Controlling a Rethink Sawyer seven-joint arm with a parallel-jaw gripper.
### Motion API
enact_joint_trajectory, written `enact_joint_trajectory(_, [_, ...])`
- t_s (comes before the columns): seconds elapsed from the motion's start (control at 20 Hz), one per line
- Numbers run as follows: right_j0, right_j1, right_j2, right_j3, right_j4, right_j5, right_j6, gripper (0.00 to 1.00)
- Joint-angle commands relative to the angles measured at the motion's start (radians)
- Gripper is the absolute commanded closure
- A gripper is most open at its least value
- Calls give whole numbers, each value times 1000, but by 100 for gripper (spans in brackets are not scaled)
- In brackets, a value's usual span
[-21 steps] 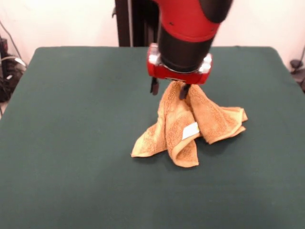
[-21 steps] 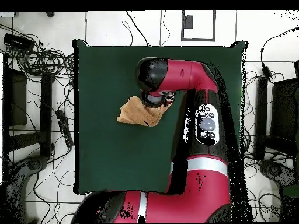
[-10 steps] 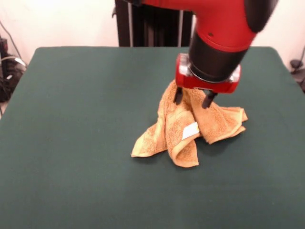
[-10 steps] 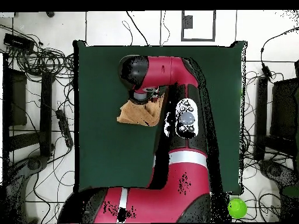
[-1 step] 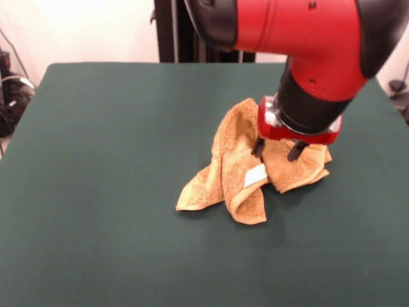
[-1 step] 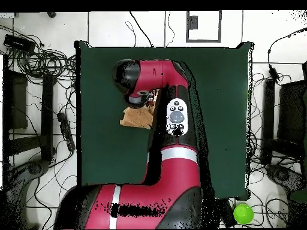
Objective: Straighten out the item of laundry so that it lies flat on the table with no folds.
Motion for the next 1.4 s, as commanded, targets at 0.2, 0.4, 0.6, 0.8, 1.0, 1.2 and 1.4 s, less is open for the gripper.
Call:
enact_joint_trajectory(0.2, [43, 92, 13, 64, 35, -151, 308, 0])
enact_joint_trajectory(0.4, [38, 81, 14, 106, 42, -186, 295, 0])
enact_joint_trajectory(0.6, [35, 82, 17, 127, 49, -200, 281, 0])
enact_joint_trajectory(0.8, [49, 90, 5, 133, 51, -204, 286, 0])
enact_joint_trajectory(1.0, [62, 102, -15, 112, 50, -162, 287, 0])
enact_joint_trajectory(1.2, [59, 106, -14, 114, 66, -167, 279, 0])
enact_joint_trajectory(1.4, [56, 106, -11, 125, 88, -173, 274, 0])
